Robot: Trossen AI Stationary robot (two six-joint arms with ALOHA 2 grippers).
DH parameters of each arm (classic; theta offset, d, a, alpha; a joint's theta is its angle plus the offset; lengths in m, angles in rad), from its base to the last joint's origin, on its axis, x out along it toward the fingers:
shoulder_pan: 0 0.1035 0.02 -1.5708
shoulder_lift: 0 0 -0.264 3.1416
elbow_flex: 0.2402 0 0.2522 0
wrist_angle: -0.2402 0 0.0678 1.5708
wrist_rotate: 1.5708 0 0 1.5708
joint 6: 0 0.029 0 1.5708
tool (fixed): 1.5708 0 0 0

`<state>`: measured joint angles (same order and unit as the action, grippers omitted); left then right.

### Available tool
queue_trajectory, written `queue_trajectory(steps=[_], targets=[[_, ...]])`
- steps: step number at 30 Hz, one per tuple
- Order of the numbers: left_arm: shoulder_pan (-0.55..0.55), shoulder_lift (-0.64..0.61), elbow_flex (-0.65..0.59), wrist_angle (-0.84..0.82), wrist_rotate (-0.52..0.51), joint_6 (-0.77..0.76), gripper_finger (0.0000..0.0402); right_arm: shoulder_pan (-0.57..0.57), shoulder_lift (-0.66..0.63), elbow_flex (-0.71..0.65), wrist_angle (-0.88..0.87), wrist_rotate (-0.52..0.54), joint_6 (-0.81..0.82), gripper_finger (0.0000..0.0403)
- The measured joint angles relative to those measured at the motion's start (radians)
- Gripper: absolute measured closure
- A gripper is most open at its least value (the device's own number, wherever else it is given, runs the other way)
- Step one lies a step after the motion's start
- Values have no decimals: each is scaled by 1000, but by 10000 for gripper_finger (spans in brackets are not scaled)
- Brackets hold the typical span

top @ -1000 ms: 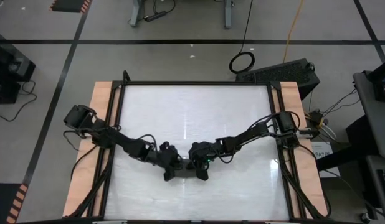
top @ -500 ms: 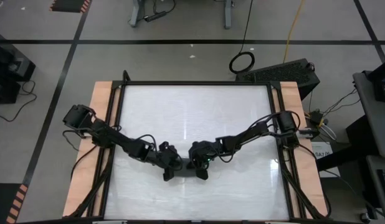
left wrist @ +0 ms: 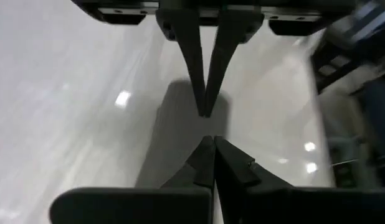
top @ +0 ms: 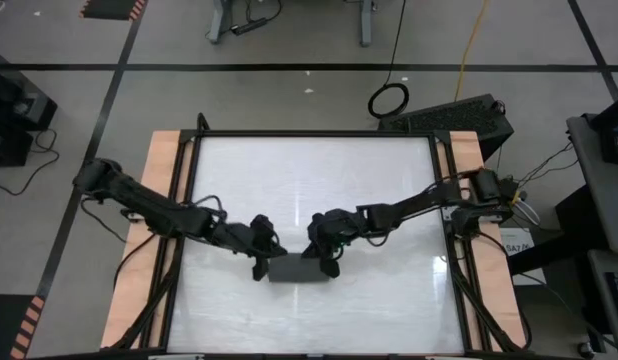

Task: Roll towel into tight, uniform cylinder
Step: Return to Home Position

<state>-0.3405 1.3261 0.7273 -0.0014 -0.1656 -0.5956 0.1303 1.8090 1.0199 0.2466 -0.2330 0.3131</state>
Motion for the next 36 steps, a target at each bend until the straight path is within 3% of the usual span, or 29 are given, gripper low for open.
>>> queue_trajectory(steps=[8, 15, 19, 25, 28, 31, 36], targets=[[52, -168, 0, 23, 20, 87, 395, 8, -251, 1, -148, 4, 17, 403], [75, -276, 0, 146, -30, 130, 395, 12, -498, 2, -325, 94, -21, 403], [65, -331, 1, 112, -48, 321, 395, 36, -634, 3, -434, 178, -117, 403], [79, -335, 1, 93, -103, 374, 395, 45, -786, 3, -613, 179, -188, 403], [81, -328, 1, 100, -83, 389, 395, 53, -844, 3, -707, 185, -218, 403], [45, -331, 1, 92, -50, 423, 398, 54, -897, -24, -709, 184, -263, 403], [6, -334, -66, 97, -162, 358, 400, 54, -994, -141, -659, 183, -293, 403]])
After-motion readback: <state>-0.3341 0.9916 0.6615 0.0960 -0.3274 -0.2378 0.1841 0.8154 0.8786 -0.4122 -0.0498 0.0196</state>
